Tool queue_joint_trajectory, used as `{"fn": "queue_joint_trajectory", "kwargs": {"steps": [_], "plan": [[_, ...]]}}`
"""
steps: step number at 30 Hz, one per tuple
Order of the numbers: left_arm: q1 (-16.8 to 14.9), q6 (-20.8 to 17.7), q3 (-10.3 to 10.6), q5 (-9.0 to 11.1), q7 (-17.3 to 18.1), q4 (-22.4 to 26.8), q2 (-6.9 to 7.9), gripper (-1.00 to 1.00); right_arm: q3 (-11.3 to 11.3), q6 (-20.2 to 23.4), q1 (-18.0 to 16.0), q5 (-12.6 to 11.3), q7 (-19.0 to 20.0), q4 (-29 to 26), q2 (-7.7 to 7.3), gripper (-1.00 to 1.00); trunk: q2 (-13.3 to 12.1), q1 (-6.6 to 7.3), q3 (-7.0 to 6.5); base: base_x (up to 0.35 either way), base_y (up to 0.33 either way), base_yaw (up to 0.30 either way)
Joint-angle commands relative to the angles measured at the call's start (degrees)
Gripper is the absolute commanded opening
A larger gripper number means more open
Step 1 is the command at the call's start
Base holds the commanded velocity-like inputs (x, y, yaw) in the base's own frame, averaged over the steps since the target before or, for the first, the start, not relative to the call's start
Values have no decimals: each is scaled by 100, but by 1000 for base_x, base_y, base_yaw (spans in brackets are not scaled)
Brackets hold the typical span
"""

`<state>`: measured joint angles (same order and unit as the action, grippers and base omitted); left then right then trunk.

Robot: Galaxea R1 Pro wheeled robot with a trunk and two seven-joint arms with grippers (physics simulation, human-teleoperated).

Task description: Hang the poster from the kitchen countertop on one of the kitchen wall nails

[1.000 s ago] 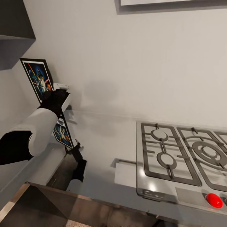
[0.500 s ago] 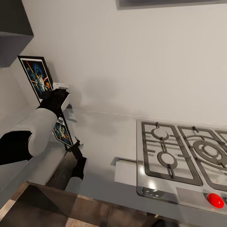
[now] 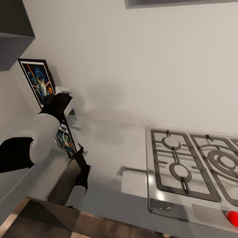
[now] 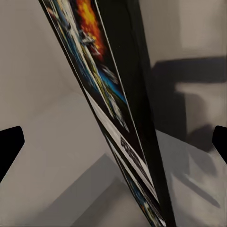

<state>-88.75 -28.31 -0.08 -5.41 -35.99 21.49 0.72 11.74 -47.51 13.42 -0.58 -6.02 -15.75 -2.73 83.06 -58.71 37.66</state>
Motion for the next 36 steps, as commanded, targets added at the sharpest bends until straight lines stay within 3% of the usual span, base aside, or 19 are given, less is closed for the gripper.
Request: {"fn": "queue_joint_trajectory", "kwargs": {"steps": [1,27,36], "plan": [[-2,-52,-1,-56,10,5,-1,100,-14,-4,3,-4,-22,-9,0,100,2,-1,4,89,3,0],[-2,-55,-18,-62,-4,274,140,100,-14,-8,3,-4,-26,-11,-2,100,2,-1,1,8,0,-38],[-2,-69,-12,-65,-5,245,224,100,-13,-7,3,-4,-24,-14,-3,100,2,-1,60,0,0,0]]}}
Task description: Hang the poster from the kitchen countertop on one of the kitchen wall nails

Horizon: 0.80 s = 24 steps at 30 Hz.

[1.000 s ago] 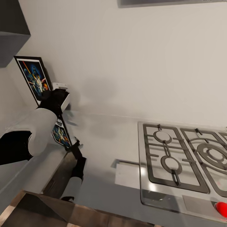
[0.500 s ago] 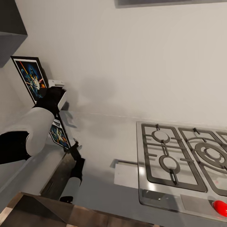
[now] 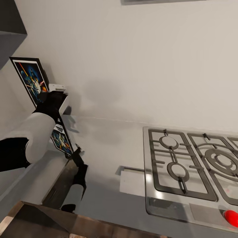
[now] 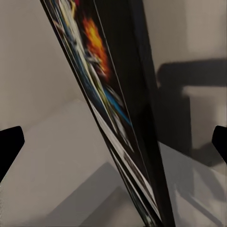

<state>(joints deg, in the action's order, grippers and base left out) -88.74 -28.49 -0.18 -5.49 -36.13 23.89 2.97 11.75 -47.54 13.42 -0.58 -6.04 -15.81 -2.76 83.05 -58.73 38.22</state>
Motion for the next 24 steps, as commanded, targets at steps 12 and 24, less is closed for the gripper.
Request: {"fn": "queue_joint_trajectory", "kwargs": {"steps": [12,24], "plan": [[-3,-256,39,-265,10,-22,102,100,-14,-2,3,-1,-20,-6,1,100,3,0,112,0,0,0],[-266,-539,52,-425,10,-13,100,100,-15,-1,3,2,-20,-9,0,100,3,0,217,0,0,0]]}}
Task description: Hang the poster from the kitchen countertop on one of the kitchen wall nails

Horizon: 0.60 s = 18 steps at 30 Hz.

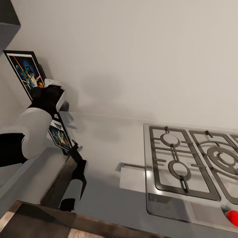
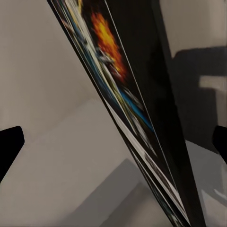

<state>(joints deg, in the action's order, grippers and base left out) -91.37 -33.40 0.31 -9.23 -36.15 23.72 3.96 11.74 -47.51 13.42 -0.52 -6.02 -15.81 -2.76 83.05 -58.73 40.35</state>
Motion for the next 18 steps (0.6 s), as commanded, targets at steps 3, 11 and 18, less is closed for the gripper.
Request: {"fn": "queue_joint_trajectory", "kwargs": {"steps": [3,11,18], "plan": [[-11,-44,4,-51,11,29,0,100,-14,-4,3,-1,-22,-8,-1,100,2,0,10,0,0,0],[-12,-42,4,-44,11,47,-34,100,-14,-4,3,0,-23,-6,2,100,2,0,36,0,0,0],[-47,-51,8,-36,11,46,-44,100,-14,-4,3,0,-25,-3,-3,100,2,0,99,0,0,0]]}}
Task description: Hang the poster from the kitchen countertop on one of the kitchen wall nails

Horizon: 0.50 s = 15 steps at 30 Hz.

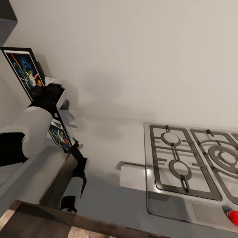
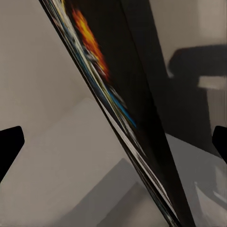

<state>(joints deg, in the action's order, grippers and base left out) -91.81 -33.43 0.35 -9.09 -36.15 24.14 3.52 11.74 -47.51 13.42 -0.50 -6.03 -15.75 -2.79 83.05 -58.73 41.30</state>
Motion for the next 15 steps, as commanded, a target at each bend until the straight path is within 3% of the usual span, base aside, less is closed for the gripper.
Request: {"fn": "queue_joint_trajectory", "kwargs": {"steps": [1,15], "plan": [[-12,-48,3,-50,11,3,0,100,-14,-4,3,-3,-22,-9,-1,100,3,0,13,0,0,0],[-162,-35,0,-39,11,2,8,100,-14,-4,3,-3,-21,-9,3,100,3,0,142,0,0,0]]}}
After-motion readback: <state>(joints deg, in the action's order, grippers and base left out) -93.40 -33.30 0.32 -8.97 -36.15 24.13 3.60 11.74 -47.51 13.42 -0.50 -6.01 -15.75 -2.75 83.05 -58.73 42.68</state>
